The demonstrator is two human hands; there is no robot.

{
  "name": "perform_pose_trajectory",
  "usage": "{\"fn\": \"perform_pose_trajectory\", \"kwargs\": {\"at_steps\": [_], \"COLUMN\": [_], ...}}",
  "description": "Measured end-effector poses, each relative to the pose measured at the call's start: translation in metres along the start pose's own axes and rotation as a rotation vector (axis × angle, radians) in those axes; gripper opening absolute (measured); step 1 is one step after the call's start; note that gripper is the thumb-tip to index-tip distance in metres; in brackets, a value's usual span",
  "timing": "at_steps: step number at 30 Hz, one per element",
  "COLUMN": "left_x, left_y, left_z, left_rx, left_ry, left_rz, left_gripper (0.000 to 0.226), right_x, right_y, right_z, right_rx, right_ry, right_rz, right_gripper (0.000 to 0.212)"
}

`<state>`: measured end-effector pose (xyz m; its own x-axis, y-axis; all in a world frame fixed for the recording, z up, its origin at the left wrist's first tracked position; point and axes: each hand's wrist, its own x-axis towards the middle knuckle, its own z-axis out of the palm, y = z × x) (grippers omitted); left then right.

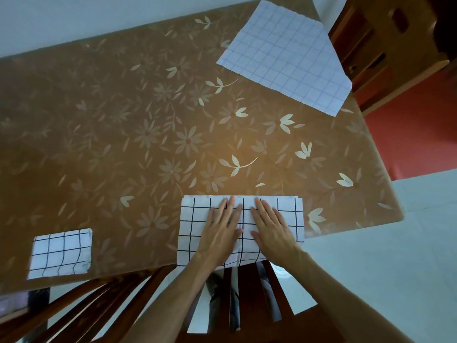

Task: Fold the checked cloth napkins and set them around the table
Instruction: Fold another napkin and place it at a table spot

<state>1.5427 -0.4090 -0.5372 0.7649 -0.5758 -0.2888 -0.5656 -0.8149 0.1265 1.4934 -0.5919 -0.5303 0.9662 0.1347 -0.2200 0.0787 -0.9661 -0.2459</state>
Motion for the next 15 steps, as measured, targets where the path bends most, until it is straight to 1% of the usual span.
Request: {"fn": "perform_pose_trajectory", "kwargs": {"at_steps": [3,8,15], "left_x": [0.001,0.0,0.002], "left_y": [-0.006,-0.006,-0.006], "left_z": [0.003,0.0,-0.01], "left_rx": [0.004,0.012,-0.016], "left_ry": [0.002,-0.003,-0.037], "left_rz": [-0.014,-0.033,-0.03], "left_gripper": [0.063,0.065,0.066], "right_x": [0.0,0.003,0.007], "right_y": [0.001,0.003,0.003], "right_z": [0.002,0.0,-0.007], "right_rx": [0.003,-0.012,-0.01], "right_ry": [-0.013,0.006,-0.029], "right_rz": [-0.002,-0.025,-0.025], "right_gripper": [0.069,0.069,0.069]}}
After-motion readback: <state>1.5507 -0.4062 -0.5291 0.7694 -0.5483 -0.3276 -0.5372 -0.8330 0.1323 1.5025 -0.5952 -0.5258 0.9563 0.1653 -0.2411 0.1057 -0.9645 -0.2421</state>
